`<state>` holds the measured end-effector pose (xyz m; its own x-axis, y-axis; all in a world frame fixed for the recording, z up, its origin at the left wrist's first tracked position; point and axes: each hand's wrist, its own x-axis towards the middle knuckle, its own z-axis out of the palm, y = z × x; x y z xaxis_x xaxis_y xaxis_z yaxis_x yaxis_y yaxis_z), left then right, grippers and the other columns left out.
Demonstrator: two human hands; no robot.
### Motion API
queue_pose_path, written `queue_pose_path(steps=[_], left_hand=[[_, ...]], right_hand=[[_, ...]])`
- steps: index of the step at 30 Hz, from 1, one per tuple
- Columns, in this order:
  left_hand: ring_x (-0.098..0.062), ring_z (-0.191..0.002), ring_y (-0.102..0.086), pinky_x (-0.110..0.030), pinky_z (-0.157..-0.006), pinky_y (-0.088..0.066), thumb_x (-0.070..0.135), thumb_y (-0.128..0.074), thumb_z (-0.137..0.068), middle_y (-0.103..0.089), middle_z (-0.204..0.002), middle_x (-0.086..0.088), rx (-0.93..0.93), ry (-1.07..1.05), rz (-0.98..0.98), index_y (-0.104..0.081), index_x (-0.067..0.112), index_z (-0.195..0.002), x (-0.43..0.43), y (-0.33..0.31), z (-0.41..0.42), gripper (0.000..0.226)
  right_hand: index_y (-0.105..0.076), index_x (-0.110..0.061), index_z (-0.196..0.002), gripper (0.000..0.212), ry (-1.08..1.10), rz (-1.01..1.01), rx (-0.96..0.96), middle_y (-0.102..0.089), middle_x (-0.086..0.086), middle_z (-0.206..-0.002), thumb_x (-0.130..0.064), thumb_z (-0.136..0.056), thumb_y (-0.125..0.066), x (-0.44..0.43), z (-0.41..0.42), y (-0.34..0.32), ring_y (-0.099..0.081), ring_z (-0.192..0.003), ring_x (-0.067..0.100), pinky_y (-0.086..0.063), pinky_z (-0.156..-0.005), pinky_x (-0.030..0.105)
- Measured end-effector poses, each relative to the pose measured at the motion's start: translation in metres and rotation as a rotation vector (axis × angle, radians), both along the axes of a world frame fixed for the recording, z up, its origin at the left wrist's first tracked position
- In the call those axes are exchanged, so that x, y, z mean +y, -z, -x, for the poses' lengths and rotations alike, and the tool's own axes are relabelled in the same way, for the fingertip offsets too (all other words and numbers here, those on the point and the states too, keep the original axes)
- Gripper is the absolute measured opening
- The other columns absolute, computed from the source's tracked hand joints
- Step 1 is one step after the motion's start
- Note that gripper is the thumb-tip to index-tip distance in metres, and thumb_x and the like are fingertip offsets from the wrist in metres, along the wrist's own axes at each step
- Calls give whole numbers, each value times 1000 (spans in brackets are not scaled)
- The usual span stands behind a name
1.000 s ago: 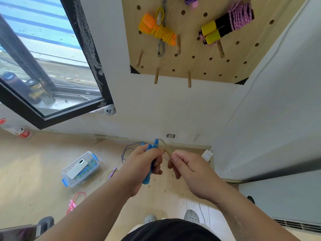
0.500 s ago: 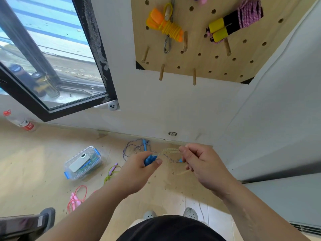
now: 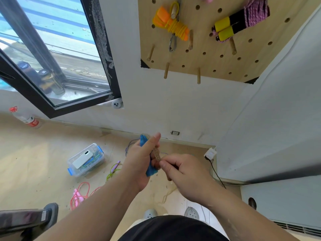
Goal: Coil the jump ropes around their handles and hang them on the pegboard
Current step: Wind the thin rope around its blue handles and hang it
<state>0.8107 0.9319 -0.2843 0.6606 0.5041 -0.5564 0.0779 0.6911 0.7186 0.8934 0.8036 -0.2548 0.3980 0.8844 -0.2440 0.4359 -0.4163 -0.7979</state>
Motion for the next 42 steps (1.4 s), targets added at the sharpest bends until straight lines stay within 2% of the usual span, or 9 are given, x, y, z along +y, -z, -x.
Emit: queue_pose_path(steps=[7,12,18,21,26,28,31,36,42], left_hand=[[-16,-58,-46,-31,-57,-41,3,-61,-95,-46,-65,-1,-50,-93,-29,-47,18,-72,-1,-2,5,31],[-29,-83,-70,-41,-83,-57,16,-51,-103,-70,-80,-14,-209,-185,18,-57,8,-91,-5,-6,6,16],[-33,-106,-71,-43,-84,-57,25,-50,-103,-74,-104,-19,-215,-165,-15,-53,10,-100,-12,-7,5,15],[-22,-115,-69,-42,-97,-51,31,-53,-97,-75,-116,-11,-175,-98,-77,-55,2,-117,-16,-8,4,35],[-23,-127,-59,-53,-112,-38,36,-49,-101,-75,-119,0,-147,3,-260,-51,9,-107,-24,-10,-3,28],[-42,-108,-62,-65,-84,-49,40,-46,-102,-72,-125,2,-173,74,-314,-45,18,-96,-22,-14,-6,23],[-33,-70,-51,-34,-50,-35,47,-45,-97,-70,-128,7,-217,63,-342,-45,24,-95,-18,-22,-11,23],[-4,-100,-67,-41,-89,-46,54,-48,-86,-69,-127,12,-174,-33,-279,-55,21,-104,-15,-20,-20,38],[-19,-118,-63,-39,-100,-47,57,-59,-85,-71,-121,2,-123,-89,-241,-67,24,-99,-18,-10,-20,37]], right_hand=[[-61,-26,-70,32,44,1,-54,-58,-12,-66,-30,-101,-55,-1,6,0,-51,-61,6,-34,-56,18],[-59,-26,-88,20,181,13,46,-65,-2,-71,-29,-105,-47,0,10,3,-51,-57,2,-37,-56,15],[-55,-40,-110,22,189,29,111,-55,-16,-63,-26,-106,-38,1,13,1,-47,-54,-2,-33,-53,14],[-59,-42,-103,25,161,71,86,-55,-34,-64,-37,-108,-35,1,12,-4,-51,-63,-10,-34,-58,14],[-49,-37,-81,36,175,101,128,-53,-13,-67,-49,-106,-26,2,14,-8,-47,-55,-4,-34,-56,14],[-53,-32,-84,39,274,27,342,-56,-7,-68,-48,-107,-26,4,14,-4,-43,-53,0,-35,-60,18],[-62,-37,-111,32,369,-80,526,-62,-1,-75,-41,-109,-30,5,10,0,-40,-55,8,-36,-56,19],[-66,-43,-115,30,427,-254,606,-63,-1,-88,-28,-108,-42,11,4,-5,-38,-50,9,-35,-48,17],[-73,-35,-110,33,482,-348,667,-62,-2,-74,-18,-107,-45,11,1,4,-29,-47,13,-26,-47,24]])
